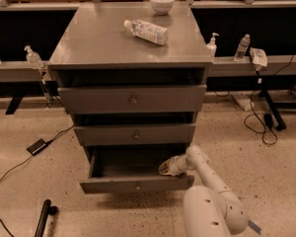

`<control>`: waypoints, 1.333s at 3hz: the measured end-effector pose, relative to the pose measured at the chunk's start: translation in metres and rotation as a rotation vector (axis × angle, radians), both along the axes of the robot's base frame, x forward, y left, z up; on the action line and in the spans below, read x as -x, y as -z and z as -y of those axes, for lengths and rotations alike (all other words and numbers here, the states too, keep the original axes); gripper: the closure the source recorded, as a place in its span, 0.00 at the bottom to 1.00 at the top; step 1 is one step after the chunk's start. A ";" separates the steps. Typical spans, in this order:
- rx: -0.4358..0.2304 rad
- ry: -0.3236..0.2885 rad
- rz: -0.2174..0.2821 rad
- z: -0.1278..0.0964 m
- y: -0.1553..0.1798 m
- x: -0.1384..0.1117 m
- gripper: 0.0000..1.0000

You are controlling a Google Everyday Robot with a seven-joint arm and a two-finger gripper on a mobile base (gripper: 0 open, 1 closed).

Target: Open bottom drawer

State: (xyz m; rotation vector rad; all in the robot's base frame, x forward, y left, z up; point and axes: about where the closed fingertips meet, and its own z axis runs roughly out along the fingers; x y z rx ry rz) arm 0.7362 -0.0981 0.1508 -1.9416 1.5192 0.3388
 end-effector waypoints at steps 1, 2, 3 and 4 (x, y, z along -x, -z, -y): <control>0.013 -0.038 -0.028 -0.014 0.004 0.007 1.00; 0.021 -0.066 -0.068 -0.016 0.005 0.020 1.00; 0.030 -0.074 -0.100 -0.009 0.001 0.033 1.00; 0.032 -0.076 -0.108 -0.008 0.000 0.037 1.00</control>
Offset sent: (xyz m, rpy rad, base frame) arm -0.0444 0.0183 0.0055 -0.0373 0.1303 0.1124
